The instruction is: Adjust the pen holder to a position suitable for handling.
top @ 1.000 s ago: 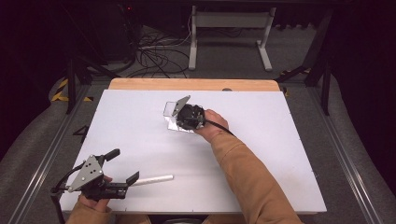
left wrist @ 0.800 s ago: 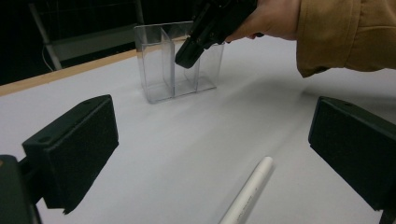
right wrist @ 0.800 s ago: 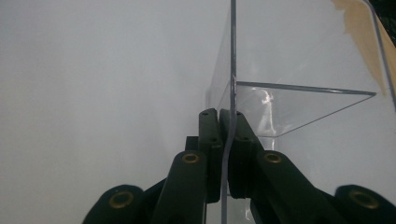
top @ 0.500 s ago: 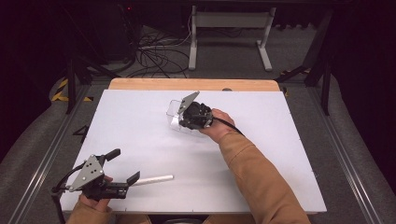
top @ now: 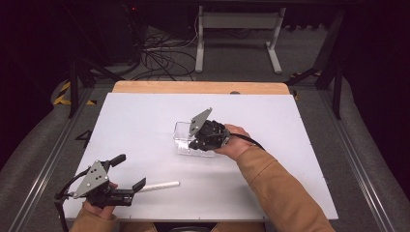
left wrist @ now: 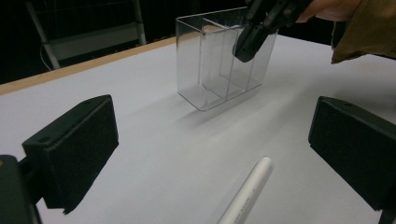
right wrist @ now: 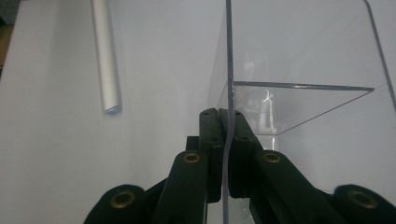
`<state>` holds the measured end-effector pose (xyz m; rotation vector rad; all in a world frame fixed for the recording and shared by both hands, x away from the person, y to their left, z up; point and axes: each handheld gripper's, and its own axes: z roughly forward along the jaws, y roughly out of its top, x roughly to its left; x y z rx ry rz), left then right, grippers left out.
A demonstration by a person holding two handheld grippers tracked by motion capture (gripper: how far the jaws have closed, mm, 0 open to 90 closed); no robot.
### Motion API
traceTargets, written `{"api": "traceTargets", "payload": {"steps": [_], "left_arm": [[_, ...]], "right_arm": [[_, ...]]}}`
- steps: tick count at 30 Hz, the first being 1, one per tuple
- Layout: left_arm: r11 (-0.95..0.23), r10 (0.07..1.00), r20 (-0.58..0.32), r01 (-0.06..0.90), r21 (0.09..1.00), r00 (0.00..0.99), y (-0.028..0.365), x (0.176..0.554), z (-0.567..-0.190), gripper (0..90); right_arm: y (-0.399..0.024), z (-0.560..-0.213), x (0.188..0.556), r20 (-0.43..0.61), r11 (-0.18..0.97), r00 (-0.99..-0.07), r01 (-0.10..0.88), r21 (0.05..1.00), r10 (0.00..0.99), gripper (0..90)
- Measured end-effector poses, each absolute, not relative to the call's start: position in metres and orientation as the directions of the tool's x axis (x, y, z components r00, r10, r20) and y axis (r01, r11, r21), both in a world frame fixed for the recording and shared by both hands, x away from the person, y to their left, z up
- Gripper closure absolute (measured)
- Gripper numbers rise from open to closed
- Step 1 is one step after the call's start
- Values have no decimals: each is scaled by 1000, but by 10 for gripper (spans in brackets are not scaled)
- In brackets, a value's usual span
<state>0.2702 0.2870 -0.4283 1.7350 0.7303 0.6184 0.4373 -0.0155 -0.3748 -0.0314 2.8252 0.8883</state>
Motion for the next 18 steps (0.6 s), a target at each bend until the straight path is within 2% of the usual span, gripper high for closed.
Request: {"api": "traceTargets", "payload": {"steps": [9,18], "left_arm": [[-207,737,38,171,963,675,287,271,-429,21],[-207,736,36,174,963,676,287,271,-429,22]], "right_arm": [[-23,-387,434,-115,832,-993,-98,546,-42,874],[-22,-396,434,-90,840,-994,-98,534,-59,874]]}}
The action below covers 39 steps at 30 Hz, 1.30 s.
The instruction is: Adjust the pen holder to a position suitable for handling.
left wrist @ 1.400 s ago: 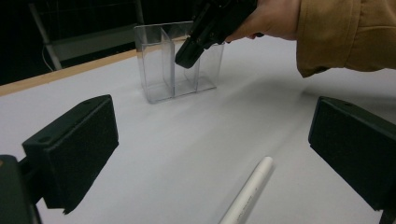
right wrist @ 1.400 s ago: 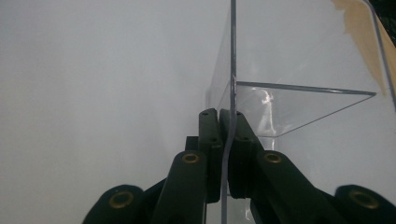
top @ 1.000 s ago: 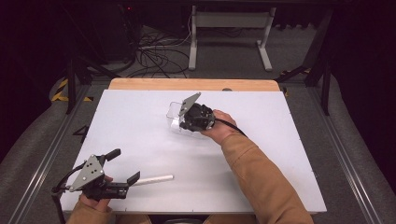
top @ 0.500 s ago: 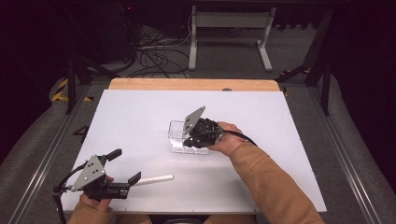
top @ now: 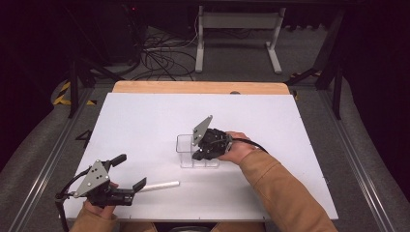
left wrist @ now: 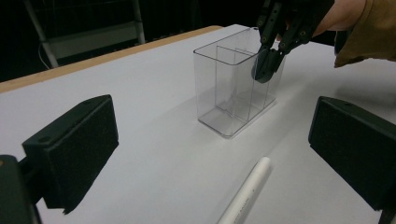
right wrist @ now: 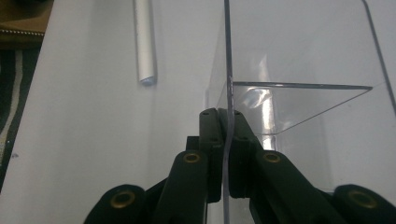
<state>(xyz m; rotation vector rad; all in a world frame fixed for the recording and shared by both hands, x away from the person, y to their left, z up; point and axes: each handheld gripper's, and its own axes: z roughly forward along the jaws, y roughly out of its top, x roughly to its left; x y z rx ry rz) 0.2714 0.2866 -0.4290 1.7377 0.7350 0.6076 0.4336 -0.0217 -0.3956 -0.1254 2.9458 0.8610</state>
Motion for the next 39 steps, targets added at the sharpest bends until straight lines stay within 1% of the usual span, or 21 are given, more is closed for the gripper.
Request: {"api": "traceTargets", "payload": {"steps": [3,9,15,16,17,18,19,20,22,23,28,29,31,32,34,36,39], "left_arm": [[-210,736,39,173,962,676,287,272,-429,22],[-206,736,35,175,963,676,286,272,-429,22],[-212,735,40,173,962,677,285,272,-429,22],[-212,735,40,174,962,677,285,272,-429,22],[-213,735,41,173,962,677,285,271,-429,22],[-212,735,42,171,962,677,285,271,-429,22],[-212,735,41,171,962,676,286,271,-429,22],[-210,736,40,171,963,676,285,271,-429,22],[-209,736,41,170,963,675,285,272,-429,22],[-209,737,38,174,962,675,285,272,-429,22],[-212,732,37,175,962,681,283,275,-430,22],[-223,730,49,170,960,681,283,276,-430,22],[-212,727,38,171,962,686,282,277,-430,21],[-215,726,43,167,962,686,282,278,-429,21],[-216,724,42,169,962,688,282,279,-429,21],[-221,724,47,166,961,688,281,279,-429,22],[-228,723,51,168,959,689,280,280,-428,21]], "right_arm": [[-22,-396,434,-89,837,-995,-85,540,-43,873],[-22,-398,432,-91,836,-995,-87,542,-44,873],[-22,-400,429,-115,835,-992,-106,540,-51,866],[-22,-400,429,-118,834,-992,-108,541,-52,854],[-22,-400,429,-125,834,-991,-108,542,-47,821],[-24,-399,429,-130,831,-991,-99,548,-33,765],[-24,-398,429,-123,827,-992,-90,554,-26,736],[-24,-398,429,-123,827,-992,-90,554,-26,736],[-26,-395,428,-116,821,-993,-75,566,-11,675],[-29,-390,425,-127,803,-992,-69,592,9,621],[-37,-375,416,-146,757,-987,-49,651,61,452],[-37,-375,416,-146,757,-987,-49,651,61,452],[-42,-368,414,-139,716,-985,-26,698,100,384],[-48,-362,412,-135,672,-982,-12,740,131,336],[-50,-360,411,-136,660,-981,-10,752,140,320],[-58,-354,408,-149,615,-972,-5,788,184,242],[-65,-351,408,-143,583,-968,5,813,208,217]]}}
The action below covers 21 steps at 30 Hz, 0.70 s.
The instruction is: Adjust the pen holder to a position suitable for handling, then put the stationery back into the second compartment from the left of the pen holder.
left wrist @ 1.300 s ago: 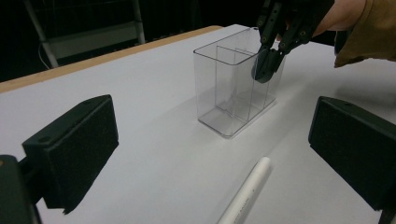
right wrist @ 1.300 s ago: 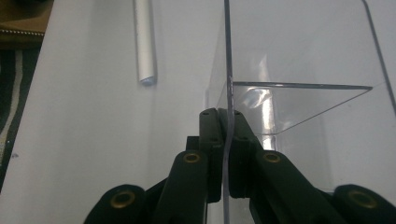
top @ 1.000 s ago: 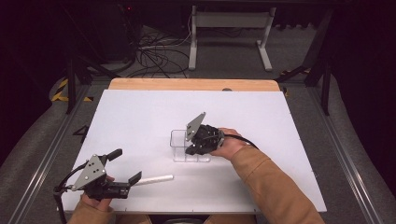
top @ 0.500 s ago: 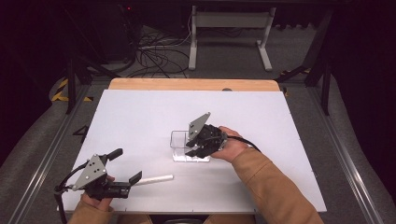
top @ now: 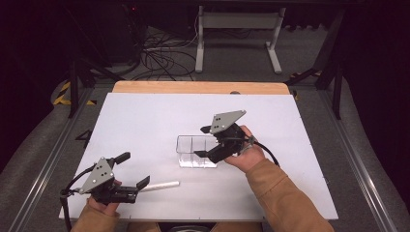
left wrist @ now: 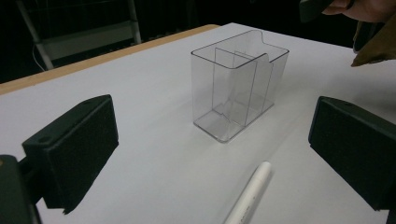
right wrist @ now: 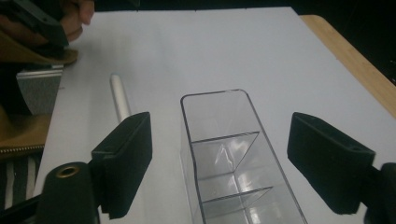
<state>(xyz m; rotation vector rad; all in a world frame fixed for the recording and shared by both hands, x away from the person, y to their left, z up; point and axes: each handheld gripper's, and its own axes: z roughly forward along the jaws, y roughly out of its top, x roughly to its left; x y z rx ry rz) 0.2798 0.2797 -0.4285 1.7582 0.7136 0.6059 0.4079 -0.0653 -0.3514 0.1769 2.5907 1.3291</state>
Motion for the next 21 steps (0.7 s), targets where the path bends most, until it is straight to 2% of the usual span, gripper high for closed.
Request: {"api": "traceTargets", "payload": {"steps": [12,21], "left_arm": [[-237,727,50,181,954,685,279,283,-426,17],[-275,704,82,165,947,706,280,286,-420,14]], "right_arm": [[-104,-348,395,-140,490,-925,55,870,353,69],[-136,-355,370,-121,392,-881,78,917,458,5]]}}
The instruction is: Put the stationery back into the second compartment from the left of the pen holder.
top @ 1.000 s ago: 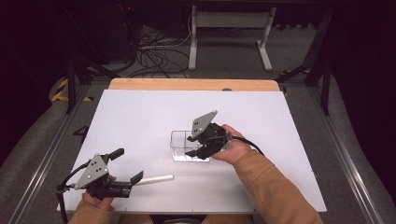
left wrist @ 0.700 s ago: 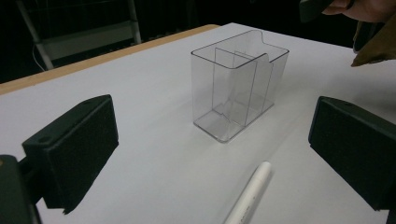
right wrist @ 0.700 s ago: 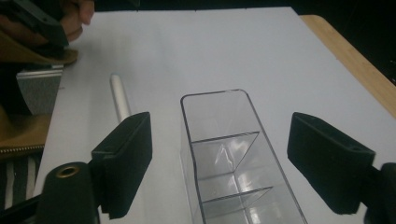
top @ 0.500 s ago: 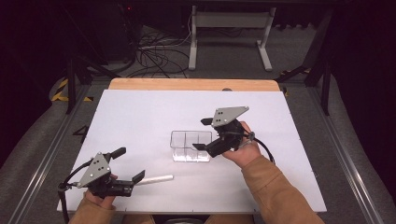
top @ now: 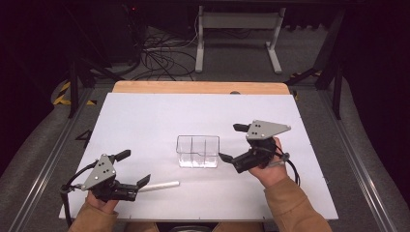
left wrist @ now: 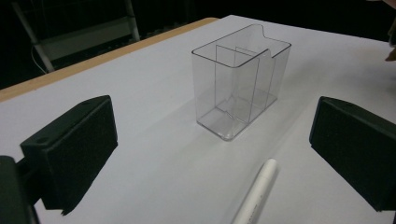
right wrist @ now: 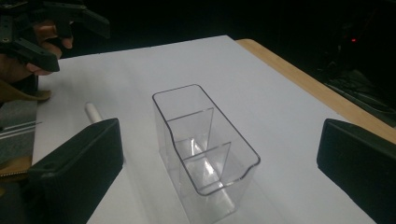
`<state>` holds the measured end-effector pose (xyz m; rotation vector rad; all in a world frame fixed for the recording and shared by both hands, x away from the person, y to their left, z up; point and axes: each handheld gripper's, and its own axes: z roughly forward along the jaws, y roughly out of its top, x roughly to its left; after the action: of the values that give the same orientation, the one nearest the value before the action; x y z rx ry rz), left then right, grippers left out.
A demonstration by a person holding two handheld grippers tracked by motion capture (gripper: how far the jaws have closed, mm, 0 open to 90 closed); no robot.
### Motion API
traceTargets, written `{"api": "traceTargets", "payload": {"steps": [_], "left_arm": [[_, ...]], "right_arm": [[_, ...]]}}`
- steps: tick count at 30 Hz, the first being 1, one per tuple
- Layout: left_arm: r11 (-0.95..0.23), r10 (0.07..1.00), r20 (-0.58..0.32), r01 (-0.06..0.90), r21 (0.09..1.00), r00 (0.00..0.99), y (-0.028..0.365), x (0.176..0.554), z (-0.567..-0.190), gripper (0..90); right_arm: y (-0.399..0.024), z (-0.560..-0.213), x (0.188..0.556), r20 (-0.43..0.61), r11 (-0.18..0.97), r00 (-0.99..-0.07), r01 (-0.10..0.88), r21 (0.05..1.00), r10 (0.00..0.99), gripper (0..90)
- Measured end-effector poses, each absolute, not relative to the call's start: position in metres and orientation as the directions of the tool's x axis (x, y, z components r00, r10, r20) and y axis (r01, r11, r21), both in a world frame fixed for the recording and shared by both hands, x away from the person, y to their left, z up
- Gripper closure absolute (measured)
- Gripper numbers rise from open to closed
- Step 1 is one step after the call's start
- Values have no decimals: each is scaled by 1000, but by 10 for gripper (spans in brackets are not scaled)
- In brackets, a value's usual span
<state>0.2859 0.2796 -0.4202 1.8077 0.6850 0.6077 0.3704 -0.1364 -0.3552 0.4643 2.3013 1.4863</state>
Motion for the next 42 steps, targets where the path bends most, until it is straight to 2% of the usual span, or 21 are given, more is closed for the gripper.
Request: {"api": "traceTargets", "payload": {"steps": [6,14,20,33,42], "left_arm": [[-284,702,72,186,941,708,279,290,-417,6],[-281,699,48,213,936,714,278,298,-411,35],[-328,698,73,227,917,713,273,303,-408,66],[-412,607,43,269,871,793,265,316,-400,95],[-544,540,117,239,804,833,257,321,-396,142]], "right_arm": [[-159,-367,358,-92,333,-853,99,938,513,6],[-172,-383,346,-71,323,-836,131,937,544,6],[-176,-402,339,-72,308,-828,124,943,556,6],[-186,-417,331,-41,274,-816,146,951,577,8],[-190,-425,330,-13,269,-816,176,947,578,9]]}}
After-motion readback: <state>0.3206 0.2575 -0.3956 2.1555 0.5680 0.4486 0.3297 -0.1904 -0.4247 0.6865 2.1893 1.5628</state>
